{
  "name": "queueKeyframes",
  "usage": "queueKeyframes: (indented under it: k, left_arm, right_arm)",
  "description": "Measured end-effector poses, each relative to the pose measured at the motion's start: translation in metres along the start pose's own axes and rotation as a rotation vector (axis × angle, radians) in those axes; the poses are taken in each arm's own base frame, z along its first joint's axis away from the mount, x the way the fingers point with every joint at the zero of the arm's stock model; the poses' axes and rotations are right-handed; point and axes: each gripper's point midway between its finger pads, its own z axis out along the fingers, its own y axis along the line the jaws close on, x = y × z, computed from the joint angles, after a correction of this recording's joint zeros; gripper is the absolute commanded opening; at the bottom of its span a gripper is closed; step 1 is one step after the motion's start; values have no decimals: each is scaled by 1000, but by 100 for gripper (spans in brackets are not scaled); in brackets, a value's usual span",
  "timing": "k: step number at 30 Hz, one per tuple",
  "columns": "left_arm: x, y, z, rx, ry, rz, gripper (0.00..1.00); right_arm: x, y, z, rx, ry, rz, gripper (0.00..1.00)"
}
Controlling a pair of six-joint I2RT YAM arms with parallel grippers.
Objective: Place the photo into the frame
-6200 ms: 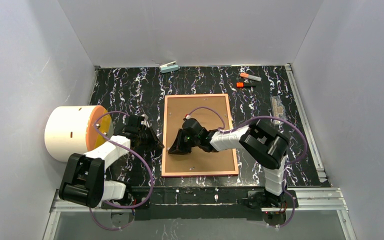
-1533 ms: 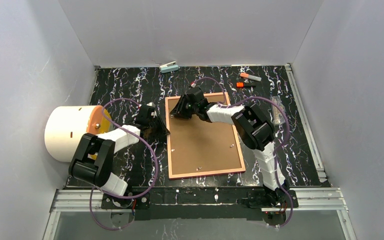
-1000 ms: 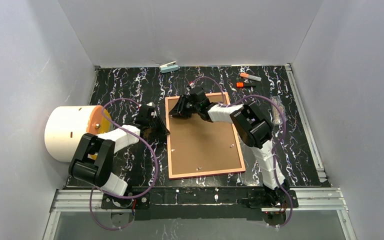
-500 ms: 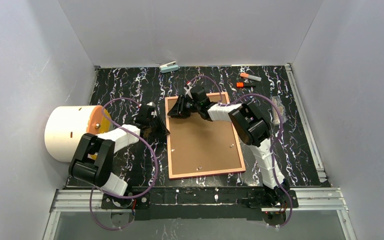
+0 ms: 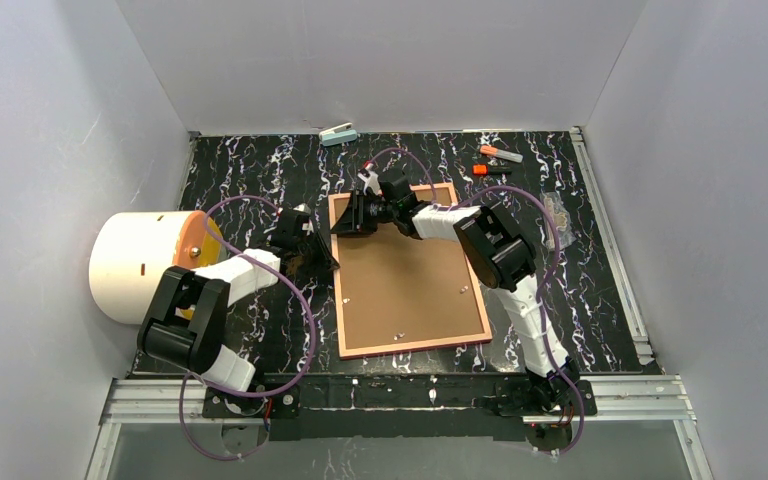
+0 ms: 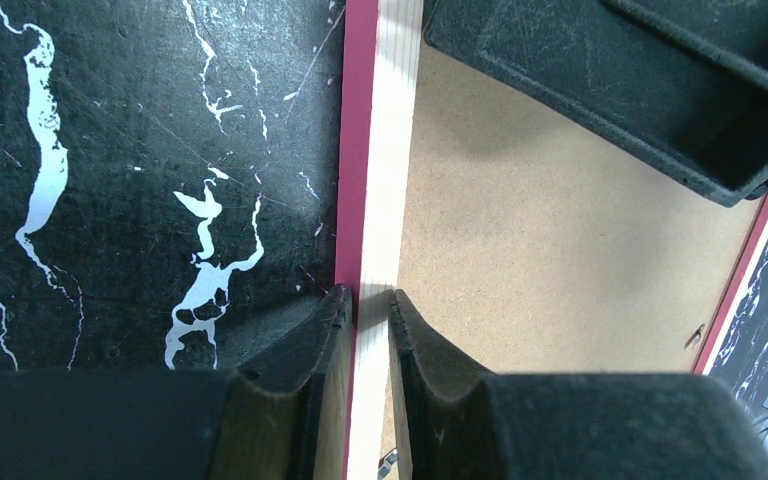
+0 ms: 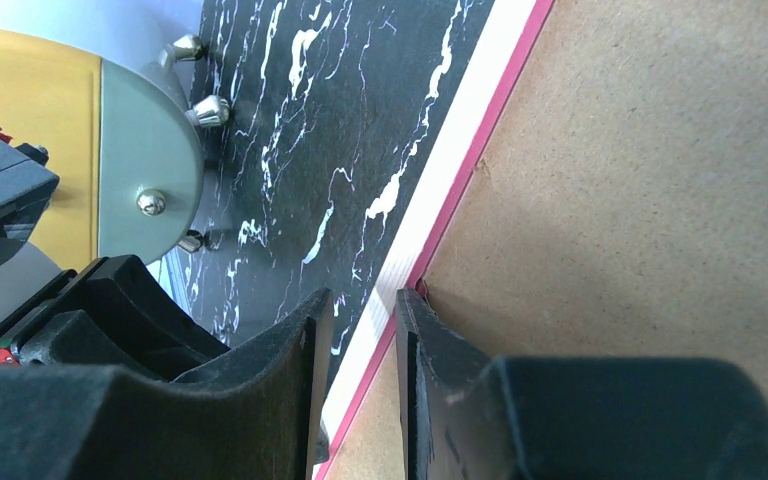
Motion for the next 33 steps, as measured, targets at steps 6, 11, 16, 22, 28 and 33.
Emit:
queueKeyframes:
  k: [6,11,16,22,28,33]
  left_arm:
    - [0,0,0,0,1,0,13]
    - [0,0,0,-2,1,0,13]
    - [0,0,0,-3,2,0,13]
    - [0,0,0,-3,2,-1,13]
    - [0,0,0,-3,3,-1,13]
    - [0,0,0,-3,4,-1,13]
  right_arm:
    - [-1,-1,0,6,-6,-20,39]
    - [-5,-3,-1,32,-23,-31,38]
    - [-7,-4,-1,40,-32,-32,38]
    - [-9,-8,-1,50,-50,-34,38]
    - [-12,-10,-1,49,-75,-23,38]
    - [-17,-12,-6,30,-106,-18,38]
